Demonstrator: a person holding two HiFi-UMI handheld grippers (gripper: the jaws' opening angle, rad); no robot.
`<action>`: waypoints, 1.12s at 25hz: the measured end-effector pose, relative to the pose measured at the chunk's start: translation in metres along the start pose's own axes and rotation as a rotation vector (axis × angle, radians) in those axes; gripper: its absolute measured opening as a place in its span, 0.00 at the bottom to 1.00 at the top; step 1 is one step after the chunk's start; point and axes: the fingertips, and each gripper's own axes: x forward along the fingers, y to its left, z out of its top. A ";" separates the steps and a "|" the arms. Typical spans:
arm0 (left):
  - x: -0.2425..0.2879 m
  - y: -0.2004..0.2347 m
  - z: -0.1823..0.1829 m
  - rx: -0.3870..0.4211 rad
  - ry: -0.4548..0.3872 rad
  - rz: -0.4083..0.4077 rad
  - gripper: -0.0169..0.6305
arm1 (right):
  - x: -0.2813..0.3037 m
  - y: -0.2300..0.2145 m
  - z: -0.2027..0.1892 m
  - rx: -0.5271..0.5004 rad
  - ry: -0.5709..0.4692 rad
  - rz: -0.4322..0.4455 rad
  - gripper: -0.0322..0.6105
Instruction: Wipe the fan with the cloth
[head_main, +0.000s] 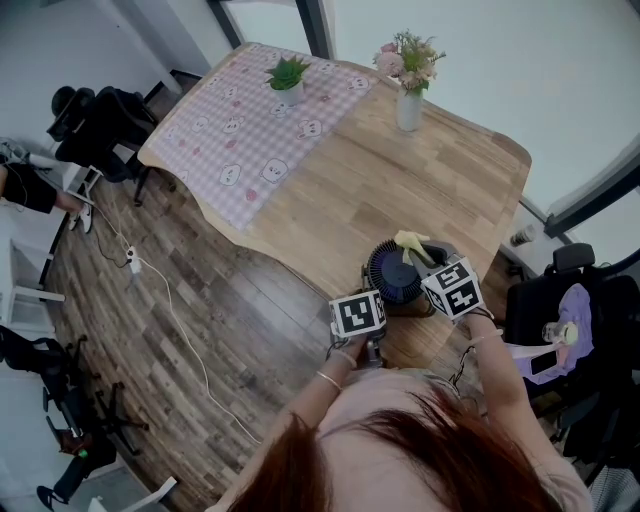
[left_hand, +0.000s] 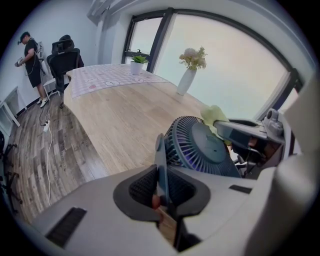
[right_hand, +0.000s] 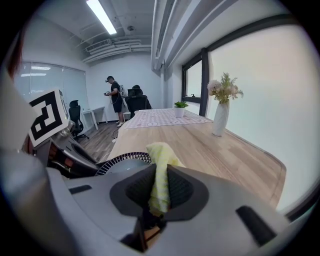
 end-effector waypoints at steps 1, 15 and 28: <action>0.000 0.000 0.000 -0.001 -0.001 0.000 0.09 | -0.001 0.000 -0.001 0.007 -0.002 0.000 0.13; 0.001 0.001 -0.002 -0.006 -0.002 0.000 0.09 | -0.008 0.001 -0.009 0.019 0.001 -0.007 0.13; 0.000 0.001 -0.002 -0.014 0.001 0.005 0.09 | -0.016 0.003 -0.015 0.040 -0.010 -0.019 0.13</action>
